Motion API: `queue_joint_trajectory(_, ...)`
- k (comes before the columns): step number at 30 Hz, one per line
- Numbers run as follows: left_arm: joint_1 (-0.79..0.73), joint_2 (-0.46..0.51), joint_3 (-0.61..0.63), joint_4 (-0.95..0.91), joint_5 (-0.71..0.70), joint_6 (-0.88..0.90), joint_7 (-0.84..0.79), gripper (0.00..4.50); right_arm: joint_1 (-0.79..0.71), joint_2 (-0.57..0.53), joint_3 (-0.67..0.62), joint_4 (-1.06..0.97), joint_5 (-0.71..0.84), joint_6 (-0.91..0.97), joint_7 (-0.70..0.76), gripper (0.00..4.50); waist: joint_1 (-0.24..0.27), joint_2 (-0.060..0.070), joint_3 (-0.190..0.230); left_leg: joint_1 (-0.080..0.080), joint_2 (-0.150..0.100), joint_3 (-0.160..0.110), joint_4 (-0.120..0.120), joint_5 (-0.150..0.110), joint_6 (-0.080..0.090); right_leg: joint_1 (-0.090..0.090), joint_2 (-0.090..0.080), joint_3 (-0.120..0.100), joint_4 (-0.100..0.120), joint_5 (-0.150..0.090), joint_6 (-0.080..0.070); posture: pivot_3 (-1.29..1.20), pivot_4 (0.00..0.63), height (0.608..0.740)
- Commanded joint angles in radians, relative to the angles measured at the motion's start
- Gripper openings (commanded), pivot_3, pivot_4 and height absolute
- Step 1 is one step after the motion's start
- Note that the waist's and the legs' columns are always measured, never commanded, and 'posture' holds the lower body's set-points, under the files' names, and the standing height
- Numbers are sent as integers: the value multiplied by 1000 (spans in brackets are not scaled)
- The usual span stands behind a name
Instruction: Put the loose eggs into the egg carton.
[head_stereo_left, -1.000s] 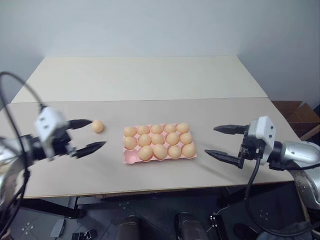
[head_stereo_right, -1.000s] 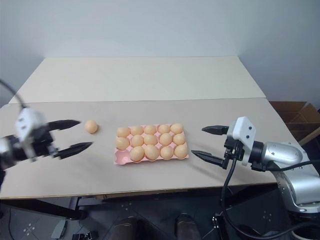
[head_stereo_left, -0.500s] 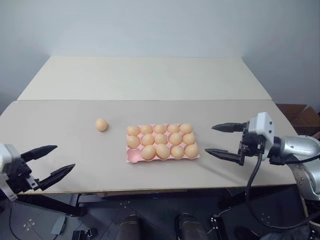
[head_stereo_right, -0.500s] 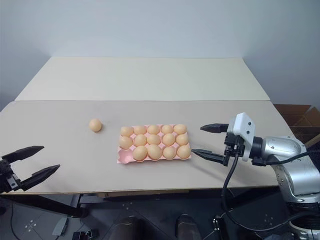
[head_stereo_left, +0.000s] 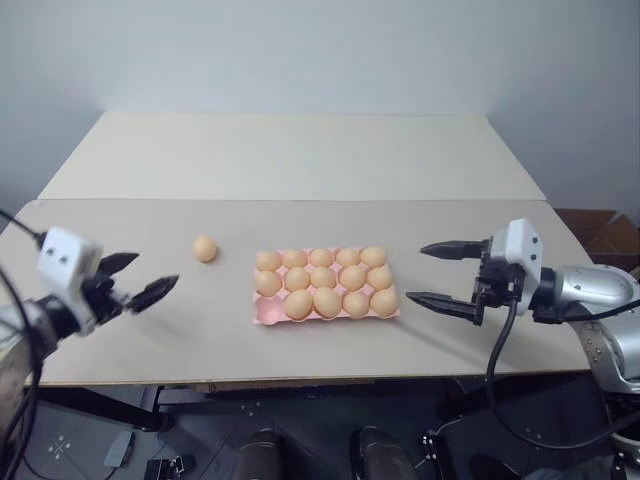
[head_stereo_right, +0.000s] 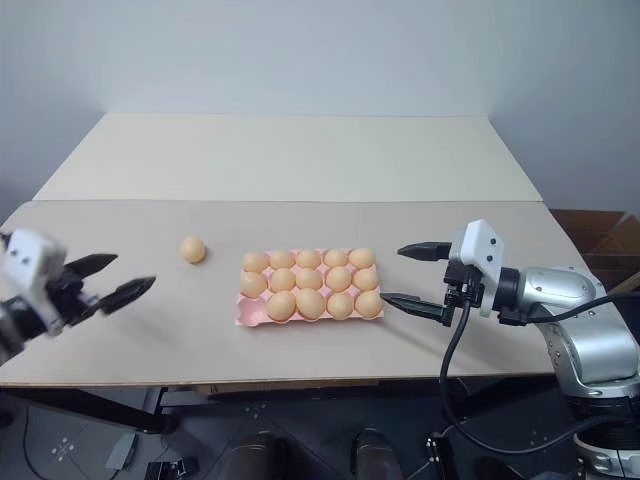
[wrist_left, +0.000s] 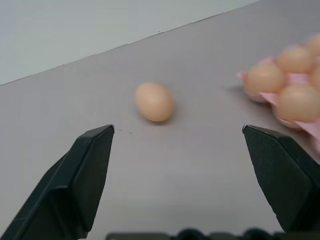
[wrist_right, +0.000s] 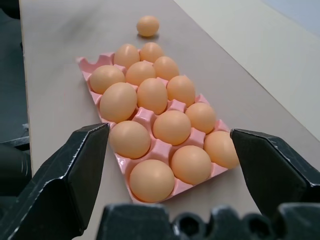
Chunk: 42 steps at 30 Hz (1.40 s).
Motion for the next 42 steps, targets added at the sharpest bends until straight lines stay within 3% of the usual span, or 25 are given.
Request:
queue_joint_trajectory(1, -140, -53, -109, 101, 92, 95, 170, 4486, -8, -4, -23, -26, 6, -9, -12, 4500, -3, 0, 0, -1, 0, 0, 0, 0, 0, 0, 0, 0, 0, 0, 0, 0, 150, 740)
queue_joint_trajectory(8, -355, -213, -219, 284, 161, 77, 276, 4486, 22, -13, -52, -71, 24, 4, -31, 4500, -9, -1, 0, -5, -1, 0, 0, 0, 1, -2, -1, 1, -3, 2, 3, 0, 150, 740)
queue_joint_trajectory(17, -449, -298, -253, 411, 209, 114, 340, 4486, 40, -19, -69, -99, 41, 7, -43, 4500, -10, -1, 0, -4, -2, -1, 2, 0, 1, -1, -1, 0, -2, 2, 3, 0, 150, 740)
queue_joint_trajectory(20, -448, -314, -260, 420, 210, 118, 340, 3866, 40, -17, -75, -102, 46, 9, -50, 4500, -10, -1, 0, -4, -2, -1, 3, 0, 1, -1, -1, 0, -2, 3, 3, 0, 150, 740)
queue_joint_trajectory(24, -439, -325, -255, 404, 211, 117, 335, 2542, 44, -16, -80, -105, 46, 11, -53, 4500, -7, -1, 0, -5, -2, -1, 4, 0, 1, -1, -2, 0, -2, 3, 4, 0, 150, 740)
queue_joint_trajectory(26, -429, -308, -253, 366, 210, 112, 319, 1955, 46, -13, -81, -110, 46, 14, -60, 4500, -7, -1, 0, -5, -2, -1, 5, 0, 1, -1, -1, 0, -2, 3, 4, 0, 150, 740)
queue_joint_trajectory(32, -360, -209, -254, 170, 163, 91, 168, 1955, 51, -11, -82, -116, 46, 22, -73, 4500, -14, -1, 0, -5, -1, -1, 4, -1, 1, -2, -1, 1, -2, 3, 4, 0, 150, 740)
queue_joint_trajectory(37, -217, -111, -277, -90, 7, 12, -135, 1955, 48, 1, -67, -119, 40, 21, -87, 4500, -13, -1, 0, -6, -1, 0, 4, -1, 1, -2, -2, 1, -3, 3, 4, 0, 150, 740)
queue_joint_trajectory(42, -135, -56, -317, -166, -45, -50, -287, 1955, 69, 7, -72, -139, 45, 22, -99, 4500, -10, -1, 0, -5, -1, 0, 4, -1, 1, -1, -2, 1, -3, 3, 3, 0, 150, 740)
